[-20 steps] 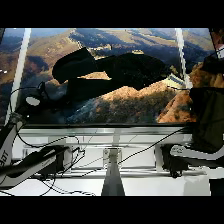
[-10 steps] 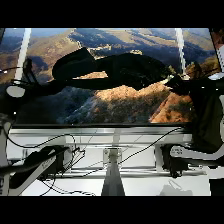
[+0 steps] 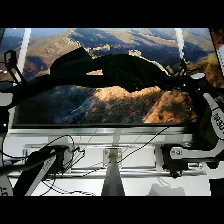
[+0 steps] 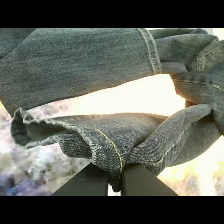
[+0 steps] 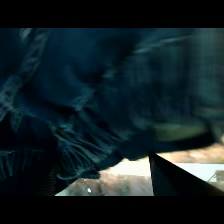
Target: Fold the clothes and pants, and hang the long-sleeved shirts on hangers.
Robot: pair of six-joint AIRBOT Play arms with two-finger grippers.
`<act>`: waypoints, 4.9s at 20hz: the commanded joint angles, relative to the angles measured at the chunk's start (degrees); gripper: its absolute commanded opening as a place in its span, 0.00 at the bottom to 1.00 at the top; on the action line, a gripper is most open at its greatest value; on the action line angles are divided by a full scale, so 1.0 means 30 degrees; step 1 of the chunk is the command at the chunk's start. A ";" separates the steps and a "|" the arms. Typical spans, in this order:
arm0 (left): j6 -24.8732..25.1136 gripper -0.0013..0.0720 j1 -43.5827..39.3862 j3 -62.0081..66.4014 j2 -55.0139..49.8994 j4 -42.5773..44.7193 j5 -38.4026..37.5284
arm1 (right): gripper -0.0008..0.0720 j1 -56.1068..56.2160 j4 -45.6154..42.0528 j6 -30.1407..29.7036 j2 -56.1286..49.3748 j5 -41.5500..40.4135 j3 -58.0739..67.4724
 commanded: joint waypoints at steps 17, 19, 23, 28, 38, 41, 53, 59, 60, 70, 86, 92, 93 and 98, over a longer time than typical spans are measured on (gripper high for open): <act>0.0000 0.05 -0.0080 0.0007 -0.1734 0.0073 0.0007 | 0.88 -0.2586 -0.4262 0.5064 -0.0670 -0.0204 0.1625; 0.0007 0.05 -0.0080 -0.0007 -0.1931 0.0080 0.0015 | 0.87 -0.2033 -0.3519 0.4969 -0.1100 -0.0539 0.1632; 0.0007 0.05 -0.0080 -0.0007 -0.2317 0.0087 0.0022 | 0.64 -0.0401 -0.2739 0.4976 -0.1559 -0.3432 0.1639; -0.0080 0.05 0.0015 -0.0015 -0.2871 0.0095 0.1683 | 0.04 0.0554 -0.2193 0.4605 -0.1472 -0.4466 0.3206; -0.2871 0.04 0.8480 0.8240 -0.3031 0.3665 0.4335 | 0.04 -0.3453 -0.4670 0.5727 0.0189 -0.3300 1.3318; -0.2856 0.04 0.9959 0.8947 -0.3191 0.3657 0.4823 | 0.04 -0.4146 -0.5778 0.5989 0.0189 -0.1180 1.4979; -0.2499 0.04 1.0069 0.8386 -0.5814 0.7716 -0.4422 | 0.04 -0.4248 -1.4936 0.5967 0.0146 0.7919 1.5387; -0.1530 0.04 1.0076 0.5406 -0.5872 0.7868 -0.3453 | 0.04 -0.4218 -1.5089 0.5661 0.3847 0.6776 0.8196; -0.1268 0.04 1.0083 0.5326 -0.5872 0.7883 -0.3446 | 0.04 -0.4218 -1.5147 0.5464 0.5202 0.6244 0.6251; -0.1843 0.04 1.0083 0.8160 -0.5872 0.4320 -0.0168 | 0.04 -0.4218 -1.5125 0.7293 1.5701 0.5340 -0.4554; -0.0299 0.43 1.4520 -0.2106 -0.5158 1.2378 -0.0554 | 0.43 -0.4218 -1.8025 0.7329 2.0094 0.8677 -0.6834; -0.0984 0.63 1.4273 0.0393 -0.5151 0.7424 -0.0248 | 0.84 -0.4218 -1.8054 0.6776 2.0006 0.6980 -0.6819; -0.0969 0.63 1.4025 0.0860 -0.5158 0.5311 0.0022 | 0.84 -0.4218 -1.7806 0.6776 1.9773 0.6025 -0.6819; 0.3395 0.67 0.9887 0.2004 -0.5238 -0.3745 0.0838 | 0.84 -0.4197 -1.2560 0.4175 1.6874 0.3825 -0.6819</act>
